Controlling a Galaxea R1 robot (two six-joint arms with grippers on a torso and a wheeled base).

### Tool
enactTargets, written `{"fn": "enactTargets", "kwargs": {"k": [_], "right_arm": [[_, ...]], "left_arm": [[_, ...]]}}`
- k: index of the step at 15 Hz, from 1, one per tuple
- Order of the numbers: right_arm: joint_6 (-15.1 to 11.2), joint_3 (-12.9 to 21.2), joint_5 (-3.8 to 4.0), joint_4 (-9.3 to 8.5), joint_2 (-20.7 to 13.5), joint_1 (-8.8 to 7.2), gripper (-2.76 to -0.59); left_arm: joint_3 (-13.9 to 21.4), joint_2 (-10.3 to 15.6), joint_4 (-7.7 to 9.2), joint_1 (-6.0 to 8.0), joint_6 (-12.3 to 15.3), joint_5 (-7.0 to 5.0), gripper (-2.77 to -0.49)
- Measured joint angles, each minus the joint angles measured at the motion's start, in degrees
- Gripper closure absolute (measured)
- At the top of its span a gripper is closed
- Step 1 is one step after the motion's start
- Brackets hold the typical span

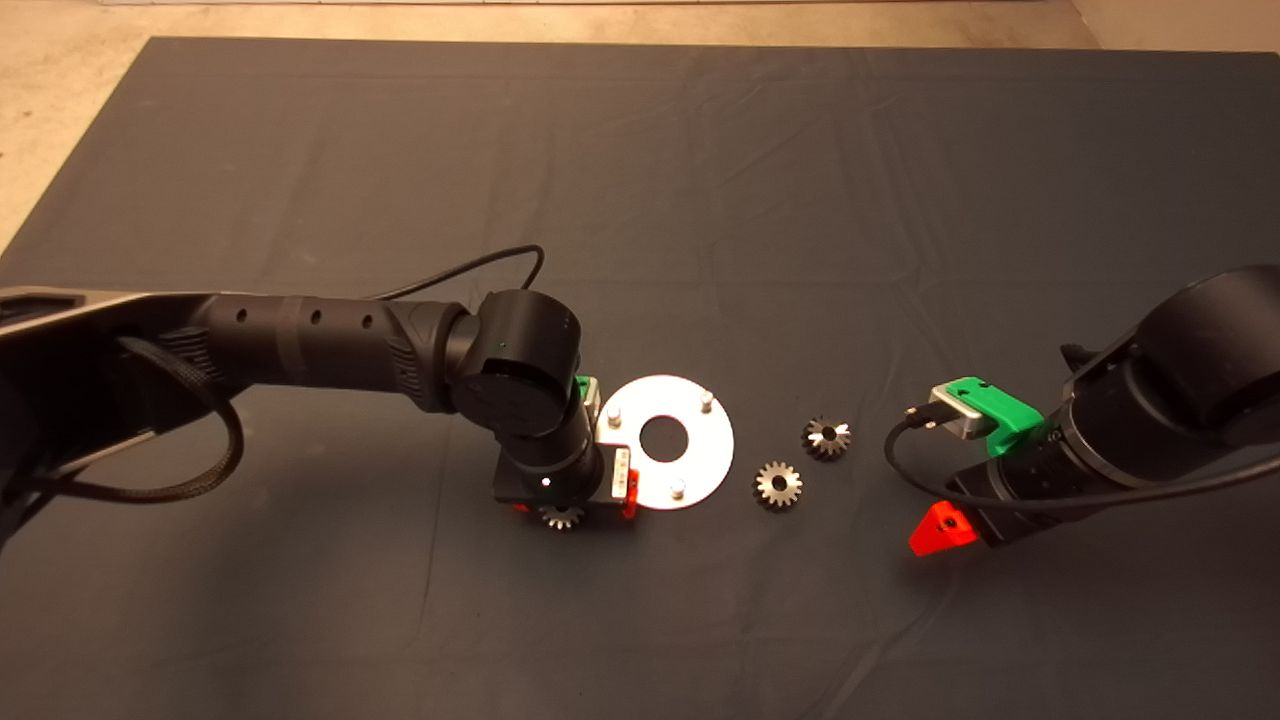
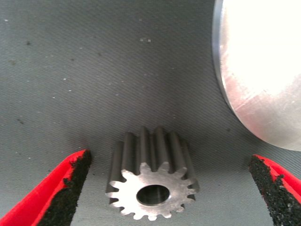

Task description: Install three planetary gears onto the carrier pins

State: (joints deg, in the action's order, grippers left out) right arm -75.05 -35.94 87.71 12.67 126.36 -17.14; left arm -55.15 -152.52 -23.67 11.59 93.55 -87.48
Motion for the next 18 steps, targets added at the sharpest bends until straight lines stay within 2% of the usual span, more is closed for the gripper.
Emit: {"fn": "enactTargets", "kwargs": {"k": [2, 7, 9, 18], "right_arm": [[0.0, 0.0, 0.00, 0.00, 0.0, 0.00, -2.76], [0.0, 0.0, 0.00, 0.00, 0.0, 0.00, -2.76], [0.0, 0.0, 0.00, 0.00, 0.0, 0.00, -2.76], [0.0, 0.0, 0.02, 0.00, -0.1, 0.00, -2.76]], "left_arm": [[0.0, 0.2, 0.00, 0.00, 0.0, 0.00, -2.39], [0.0, 0.5, 0.00, -0.02, 0.0, -0.22, -2.10], [0.0, 0.6, 0.02, -0.02, 0.0, -0.15, -2.09], [0.0, 1.4, 0.02, 0.00, 0.0, -0.26, -1.67]]}}
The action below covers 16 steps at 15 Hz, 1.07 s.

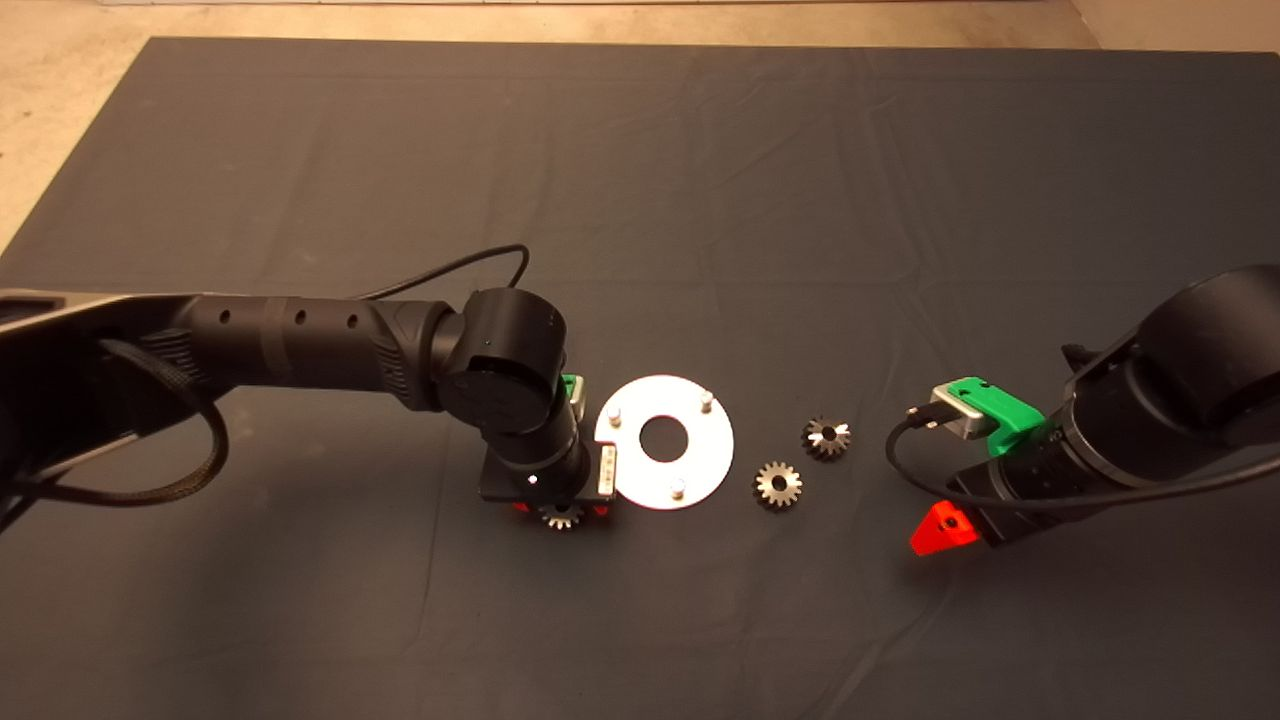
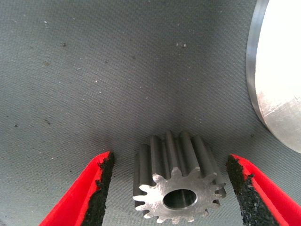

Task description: Install three planetary gears onto the carrier pins

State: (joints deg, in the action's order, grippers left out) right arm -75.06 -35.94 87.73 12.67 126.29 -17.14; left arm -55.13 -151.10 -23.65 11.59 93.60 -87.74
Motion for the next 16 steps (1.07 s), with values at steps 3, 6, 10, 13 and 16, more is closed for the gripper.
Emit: {"fn": "enactTargets", "kwargs": {"k": [3, 6, 10, 13, 16], "right_arm": [[0.0, 0.0, 0.00, 0.00, -0.1, 0.00, -2.76], [0.0, 0.0, -0.02, 0.00, -0.1, 0.00, -2.76], [0.0, 0.0, -0.02, 0.00, -0.1, 0.00, -2.76], [0.0, 0.0, -0.02, 0.00, -0.1, 0.00, -2.76], [0.0, 0.0, -0.02, 0.00, -0.1, 0.00, -2.76]], "left_arm": [[0.0, 0.0, 0.00, -0.02, 0.0, -0.30, -1.55], [0.0, 0.0, 0.00, -0.02, 0.0, -0.44, -1.42], [0.0, -0.4, 0.00, -0.16, 0.0, -0.58, -1.30], [0.0, -1.0, 0.00, -0.20, 0.0, -0.72, -1.15], [0.0, -1.1, 0.00, -0.30, 0.0, -0.77, -1.07]]}}
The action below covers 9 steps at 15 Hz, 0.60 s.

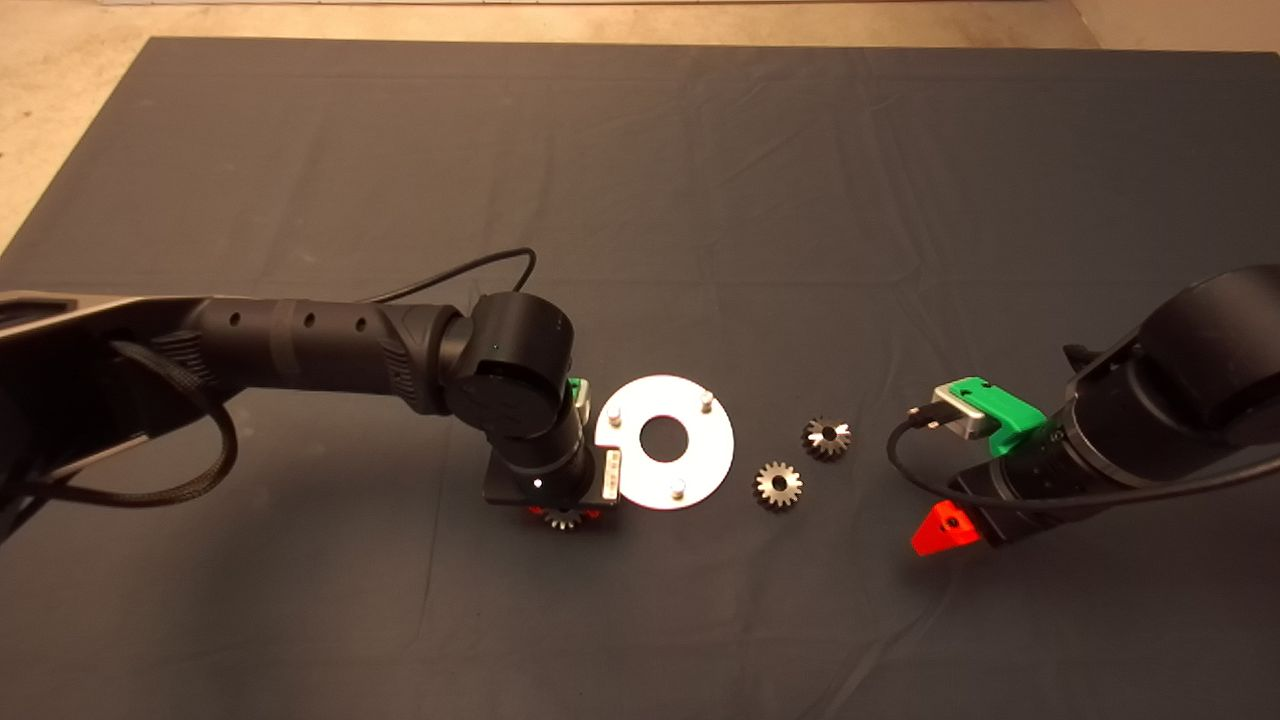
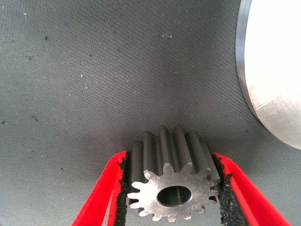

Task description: Install three planetary gears onto the carrier pins

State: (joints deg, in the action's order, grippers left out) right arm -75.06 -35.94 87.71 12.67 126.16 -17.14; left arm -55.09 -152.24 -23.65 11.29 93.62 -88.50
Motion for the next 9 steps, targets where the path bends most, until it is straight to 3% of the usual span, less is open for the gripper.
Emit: {"fn": "enactTargets", "kwargs": {"k": [9], "right_arm": [[0.0, 0.0, 0.02, 0.01, 0.0, 0.00, -2.76]], "left_arm": [[0.0, -1.0, 0.00, -0.16, 0.0, 0.35, -0.98]]}}
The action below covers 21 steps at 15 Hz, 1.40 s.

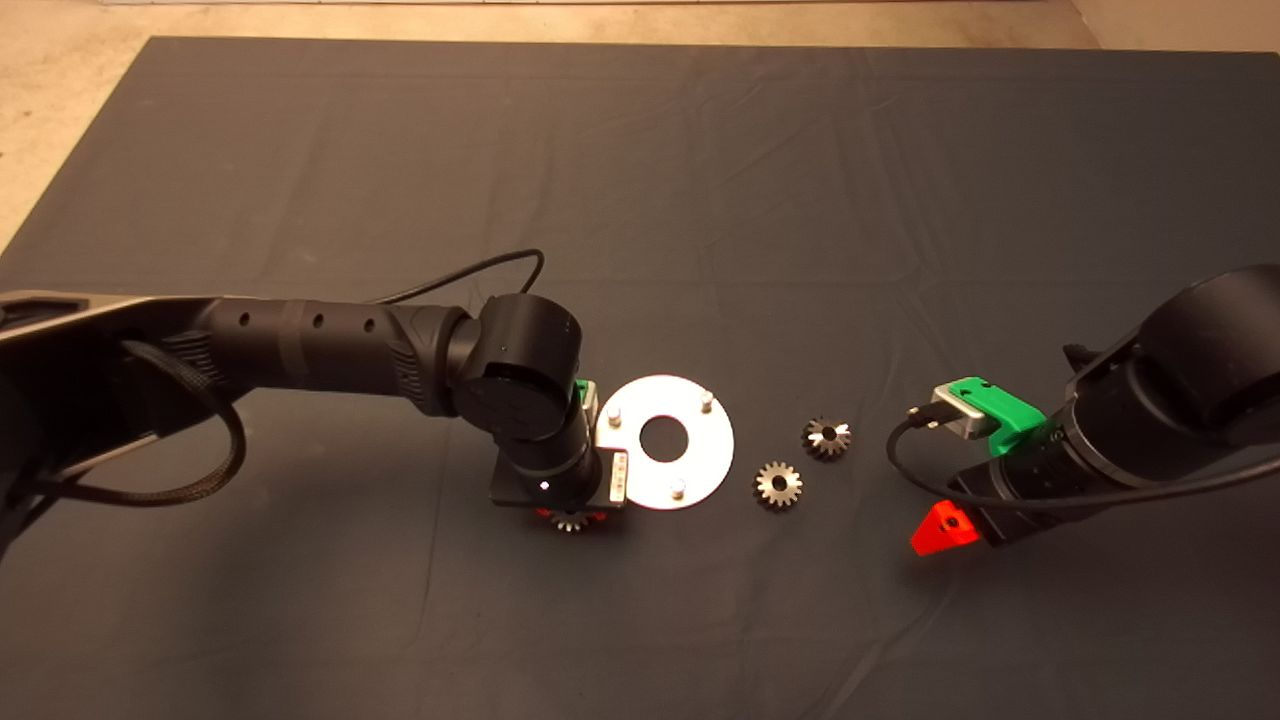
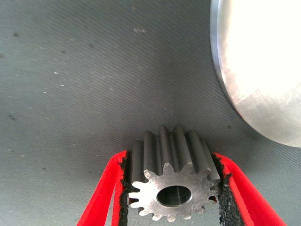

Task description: Install three planetary gears onto the carrier pins

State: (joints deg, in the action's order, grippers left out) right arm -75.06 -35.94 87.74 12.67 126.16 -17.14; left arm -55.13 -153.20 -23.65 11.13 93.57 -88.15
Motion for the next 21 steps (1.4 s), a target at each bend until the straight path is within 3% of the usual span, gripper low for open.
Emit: {"fn": "enactTargets", "kwargs": {"k": [6, 9, 10, 13, 14, 17, 21], "right_arm": [[0.0, 0.0, 0.00, 0.01, 0.0, 0.00, -2.76], [0.0, 0.0, -0.02, -0.01, 0.0, 0.00, -2.76], [0.0, 0.0, -0.02, -0.01, 0.0, 0.00, -2.76], [0.0, 0.0, -0.02, -0.01, 0.0, 0.00, -2.76], [0.0, 0.0, 0.05, -0.01, 0.0, 0.00, -2.76], [0.0, 0.1, 0.00, -0.01, 0.0, 0.00, -2.76], [0.0, 0.1, -0.02, -0.01, 0.0, 0.00, -2.76]], "left_arm": [[-0.2, -0.1, 0.11, 0.00, 0.0, 0.04, -0.94], [-1.6, -0.3, 2.33, 0.63, 0.0, 0.56, -0.93], [-2.1, -0.5, 3.09, 1.37, 0.0, 0.61, -0.93], [-3.9, -0.8, 6.07, 5.98, 0.3, 0.69, -0.93], [-4.8, -1.0, 6.53, 6.84, 0.5, 0.67, -0.93], [-7.0, -2.4, 7.97, 7.33, 1.2, 0.69, -0.92], [-10.8, -5.2, 8.22, 9.57, 1.5, 0.73, -0.91]]}}
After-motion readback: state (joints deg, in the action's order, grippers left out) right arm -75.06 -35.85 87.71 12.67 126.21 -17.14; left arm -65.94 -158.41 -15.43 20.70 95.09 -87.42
